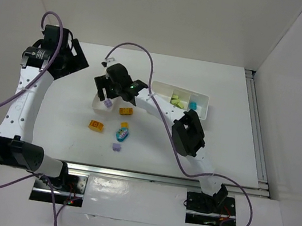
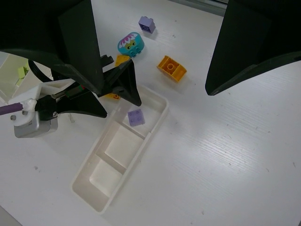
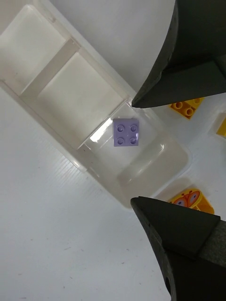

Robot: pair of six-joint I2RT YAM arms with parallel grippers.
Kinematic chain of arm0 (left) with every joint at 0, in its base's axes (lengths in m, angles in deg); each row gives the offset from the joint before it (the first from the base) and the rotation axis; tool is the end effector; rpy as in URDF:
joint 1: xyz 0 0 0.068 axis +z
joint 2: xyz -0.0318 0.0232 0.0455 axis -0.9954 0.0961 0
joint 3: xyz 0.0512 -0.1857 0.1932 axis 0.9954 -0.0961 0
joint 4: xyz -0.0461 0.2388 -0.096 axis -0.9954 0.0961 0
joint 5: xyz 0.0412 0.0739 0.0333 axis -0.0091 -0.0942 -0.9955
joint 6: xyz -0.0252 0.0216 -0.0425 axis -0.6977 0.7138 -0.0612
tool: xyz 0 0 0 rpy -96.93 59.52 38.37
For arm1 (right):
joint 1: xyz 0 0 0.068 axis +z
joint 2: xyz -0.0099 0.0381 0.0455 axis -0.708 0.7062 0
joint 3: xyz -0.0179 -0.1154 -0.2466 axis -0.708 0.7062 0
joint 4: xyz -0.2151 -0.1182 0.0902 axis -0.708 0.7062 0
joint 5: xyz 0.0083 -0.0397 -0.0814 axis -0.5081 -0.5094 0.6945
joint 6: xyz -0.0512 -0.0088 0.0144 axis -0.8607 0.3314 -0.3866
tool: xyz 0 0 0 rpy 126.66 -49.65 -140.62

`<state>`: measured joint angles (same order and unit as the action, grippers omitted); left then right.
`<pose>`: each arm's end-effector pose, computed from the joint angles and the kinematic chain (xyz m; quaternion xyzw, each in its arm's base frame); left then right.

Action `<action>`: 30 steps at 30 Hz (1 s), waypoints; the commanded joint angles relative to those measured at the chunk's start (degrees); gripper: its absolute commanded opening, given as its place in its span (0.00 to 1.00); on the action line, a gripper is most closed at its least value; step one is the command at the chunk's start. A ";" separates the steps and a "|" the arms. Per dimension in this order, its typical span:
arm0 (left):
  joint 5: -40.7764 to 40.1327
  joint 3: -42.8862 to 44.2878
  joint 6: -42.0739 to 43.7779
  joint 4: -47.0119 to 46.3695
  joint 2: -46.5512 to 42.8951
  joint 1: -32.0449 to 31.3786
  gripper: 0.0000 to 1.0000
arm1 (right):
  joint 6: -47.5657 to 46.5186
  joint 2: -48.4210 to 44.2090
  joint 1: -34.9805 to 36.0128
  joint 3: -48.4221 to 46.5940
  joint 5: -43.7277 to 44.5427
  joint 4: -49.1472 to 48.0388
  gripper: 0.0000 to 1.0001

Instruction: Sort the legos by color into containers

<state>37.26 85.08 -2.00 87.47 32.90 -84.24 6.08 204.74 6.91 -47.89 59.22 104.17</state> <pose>0.2752 0.0089 0.4279 -0.3274 0.8434 -0.0349 0.4246 0.3400 0.4332 0.2448 -0.2898 0.8383 0.2365 0.3966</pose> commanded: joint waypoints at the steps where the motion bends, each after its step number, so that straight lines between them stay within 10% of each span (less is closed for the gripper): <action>1: 1.13 -1.49 -0.03 0.09 -1.02 0.36 0.98 | -0.21 -6.35 0.48 2.54 2.32 -2.25 0.83; 9: 0.52 -12.48 -0.73 -0.44 -2.07 0.89 0.98 | -4.06 -27.66 -0.05 34.09 -0.65 -10.88 0.76; 30: 5.88 -12.14 -1.43 -0.44 -3.83 6.96 0.98 | -12.42 -7.54 9.45 22.69 -5.41 -9.12 0.85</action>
<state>41.92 71.42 -3.42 87.47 30.81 -77.74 -5.09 196.10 16.72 -21.42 54.23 97.06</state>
